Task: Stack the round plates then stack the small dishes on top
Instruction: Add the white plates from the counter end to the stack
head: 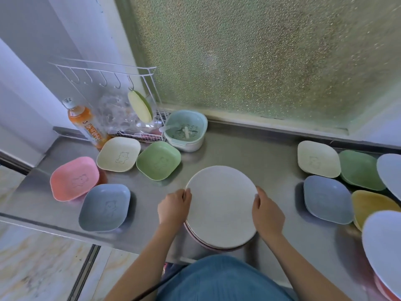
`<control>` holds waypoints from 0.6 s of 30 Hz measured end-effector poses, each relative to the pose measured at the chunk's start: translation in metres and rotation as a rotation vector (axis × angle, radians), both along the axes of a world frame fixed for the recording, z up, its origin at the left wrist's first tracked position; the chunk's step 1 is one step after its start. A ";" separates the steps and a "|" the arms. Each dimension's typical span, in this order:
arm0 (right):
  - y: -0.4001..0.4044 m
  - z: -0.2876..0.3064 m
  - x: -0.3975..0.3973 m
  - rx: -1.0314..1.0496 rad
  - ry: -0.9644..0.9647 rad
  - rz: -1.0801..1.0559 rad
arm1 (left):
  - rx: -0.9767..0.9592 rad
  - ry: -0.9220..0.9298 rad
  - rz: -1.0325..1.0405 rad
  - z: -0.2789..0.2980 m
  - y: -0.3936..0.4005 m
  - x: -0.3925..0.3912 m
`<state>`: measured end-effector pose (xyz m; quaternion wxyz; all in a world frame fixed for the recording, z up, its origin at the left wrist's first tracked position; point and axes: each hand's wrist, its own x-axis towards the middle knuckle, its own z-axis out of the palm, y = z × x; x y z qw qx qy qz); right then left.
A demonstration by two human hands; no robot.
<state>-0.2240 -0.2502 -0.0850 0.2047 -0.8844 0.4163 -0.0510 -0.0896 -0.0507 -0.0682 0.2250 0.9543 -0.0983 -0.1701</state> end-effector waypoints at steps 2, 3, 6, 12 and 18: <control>0.001 -0.002 0.001 -0.001 0.006 0.003 | 0.074 0.002 -0.036 0.001 0.002 0.003; 0.001 -0.004 0.001 0.004 0.014 -0.001 | 0.117 0.007 -0.062 0.001 0.003 0.004; 0.001 -0.008 -0.001 0.002 0.007 -0.010 | 0.138 -0.035 -0.098 -0.005 0.002 0.004; 0.002 -0.017 0.000 0.183 -0.155 -0.053 | -0.183 0.121 -0.133 -0.017 -0.001 0.006; -0.004 -0.018 -0.014 0.185 -0.148 -0.106 | -0.183 0.142 -0.234 -0.014 -0.021 0.009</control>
